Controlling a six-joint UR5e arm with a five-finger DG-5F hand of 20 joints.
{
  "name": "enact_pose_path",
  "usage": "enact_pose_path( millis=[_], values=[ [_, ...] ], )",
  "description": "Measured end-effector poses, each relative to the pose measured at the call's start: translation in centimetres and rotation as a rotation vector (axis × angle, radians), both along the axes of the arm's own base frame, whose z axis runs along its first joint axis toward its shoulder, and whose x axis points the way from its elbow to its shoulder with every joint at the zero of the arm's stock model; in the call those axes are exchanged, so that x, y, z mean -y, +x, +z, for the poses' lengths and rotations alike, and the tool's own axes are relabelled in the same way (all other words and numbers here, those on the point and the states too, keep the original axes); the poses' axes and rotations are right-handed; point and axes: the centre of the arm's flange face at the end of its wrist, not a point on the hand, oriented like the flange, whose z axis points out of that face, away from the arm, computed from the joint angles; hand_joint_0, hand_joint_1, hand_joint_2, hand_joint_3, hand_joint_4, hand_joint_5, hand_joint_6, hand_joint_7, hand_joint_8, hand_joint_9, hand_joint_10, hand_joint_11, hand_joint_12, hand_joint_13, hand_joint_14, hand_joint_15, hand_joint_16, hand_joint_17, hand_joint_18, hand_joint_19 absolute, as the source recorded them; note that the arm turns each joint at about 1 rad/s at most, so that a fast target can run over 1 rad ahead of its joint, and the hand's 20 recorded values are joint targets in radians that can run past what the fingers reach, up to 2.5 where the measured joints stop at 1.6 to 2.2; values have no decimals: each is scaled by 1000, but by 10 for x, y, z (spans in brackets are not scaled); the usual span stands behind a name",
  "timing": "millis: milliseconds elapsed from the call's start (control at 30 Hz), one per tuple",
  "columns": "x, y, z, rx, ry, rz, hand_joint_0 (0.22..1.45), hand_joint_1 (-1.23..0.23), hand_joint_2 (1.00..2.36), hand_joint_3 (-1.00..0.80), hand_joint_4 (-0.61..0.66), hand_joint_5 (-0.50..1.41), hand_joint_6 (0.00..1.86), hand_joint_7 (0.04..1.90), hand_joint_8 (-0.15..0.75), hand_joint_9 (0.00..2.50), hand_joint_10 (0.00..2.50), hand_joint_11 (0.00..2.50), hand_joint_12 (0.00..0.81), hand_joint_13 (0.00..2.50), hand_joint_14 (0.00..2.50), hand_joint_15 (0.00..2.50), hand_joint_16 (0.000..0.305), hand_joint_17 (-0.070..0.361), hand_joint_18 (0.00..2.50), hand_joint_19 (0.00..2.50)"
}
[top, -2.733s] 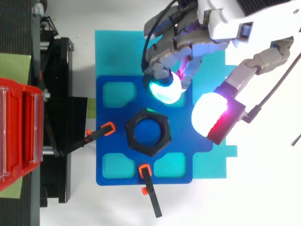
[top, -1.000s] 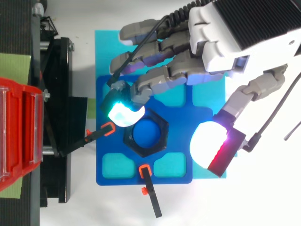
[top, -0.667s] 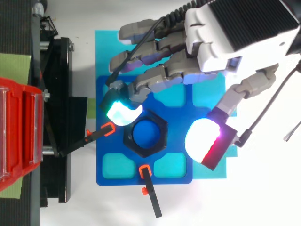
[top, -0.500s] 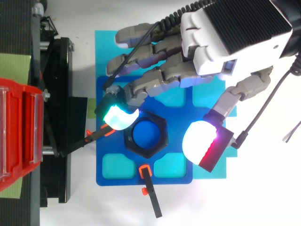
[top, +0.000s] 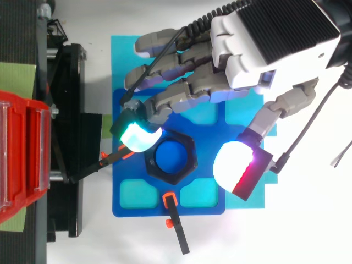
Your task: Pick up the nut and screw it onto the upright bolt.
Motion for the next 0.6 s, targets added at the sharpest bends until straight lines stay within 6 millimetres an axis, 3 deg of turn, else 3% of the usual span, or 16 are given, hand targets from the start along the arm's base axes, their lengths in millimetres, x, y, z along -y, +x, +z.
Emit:
enact_pose_path(
  millis=[367,600],
  values=[
    [12,-4,2,5,-5,17,498,-167,1000,-500,189,-102,504,1241,264,606,0,0,330,368,0,0,39,87,98,0],
    [24,-6,14,-5,-11,28,503,-188,1000,-500,190,-82,503,1383,274,659,0,0,325,408,0,0,37,84,140,0]
  ],
)
